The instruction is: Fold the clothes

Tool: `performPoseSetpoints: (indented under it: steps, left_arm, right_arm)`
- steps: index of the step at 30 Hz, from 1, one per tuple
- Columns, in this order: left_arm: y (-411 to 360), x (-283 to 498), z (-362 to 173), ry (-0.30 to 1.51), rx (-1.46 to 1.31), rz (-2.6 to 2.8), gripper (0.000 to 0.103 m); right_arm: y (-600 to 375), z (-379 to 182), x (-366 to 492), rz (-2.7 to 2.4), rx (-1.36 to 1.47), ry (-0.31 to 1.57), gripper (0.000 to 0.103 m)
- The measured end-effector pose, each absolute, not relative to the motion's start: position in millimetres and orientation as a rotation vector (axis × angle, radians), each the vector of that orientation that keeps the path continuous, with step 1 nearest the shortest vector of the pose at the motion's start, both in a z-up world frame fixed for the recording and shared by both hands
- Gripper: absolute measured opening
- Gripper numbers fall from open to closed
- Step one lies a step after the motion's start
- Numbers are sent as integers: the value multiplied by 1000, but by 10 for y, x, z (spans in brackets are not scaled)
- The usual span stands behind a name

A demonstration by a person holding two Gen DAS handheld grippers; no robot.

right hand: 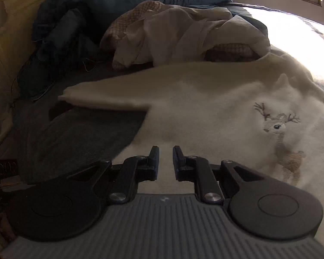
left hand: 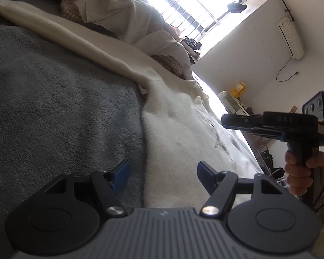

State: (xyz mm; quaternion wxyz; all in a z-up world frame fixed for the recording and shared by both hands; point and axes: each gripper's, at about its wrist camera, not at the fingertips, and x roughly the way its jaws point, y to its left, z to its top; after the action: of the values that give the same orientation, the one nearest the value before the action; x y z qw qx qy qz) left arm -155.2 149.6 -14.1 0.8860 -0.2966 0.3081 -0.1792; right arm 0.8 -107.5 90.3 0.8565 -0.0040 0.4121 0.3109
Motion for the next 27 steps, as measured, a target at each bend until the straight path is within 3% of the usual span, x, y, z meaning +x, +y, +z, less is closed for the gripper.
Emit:
performPoseSetpoints:
  steps: [2,3,6,8,11,13,14,15,17,19,21,22,27]
  left_arm:
    - [1416,-1619,-136,624,-568,-398,62]
    - [1380,-1653,-136,612,-547,-409,50]
    - [1300,-1758,-139,561,-508,-433,30]
    - [1258,-1821,-103,507,-465,-453,19]
    - [1194,-1915,-50,426,-399,-483,16]
    - [1148,-1958,-10,381,-354,-511,16]
    - [1111,-1961,11,362,-333,-535,15]
    - [1064,-1945,21,350,-325,-563,12]
    - [998,-1923,30,338,-308,-610,12]
    - [903,-1882,12,338,-270,-621,20]
    - [913,-1903,-11,345,-264,-594,55]
    - [943,-1945,-33,344,-284,-589,60]
    - [1080,-1926,-65,372,-352,-548,68]
  right_arm:
    - [-783,797,27,673,-7,909,25]
    - [-640,780,52,666,-29,916,27]
    - [-275,770,112,647,-117,912,34]
    - [-94,730,159,659,-162,948,50]
    - [108,658,159,654,-250,979,50]
    - [163,604,122,644,-311,977,43]
    - [161,579,111,632,-331,972,21]
    - [136,564,107,618,-336,966,12]
    - [-25,583,130,588,-266,955,8]
    - [-232,623,170,565,-150,959,8]
    - [-393,630,193,539,-72,959,7]
    - [-458,623,200,528,-46,960,7]
    - [-590,579,214,526,46,968,7]
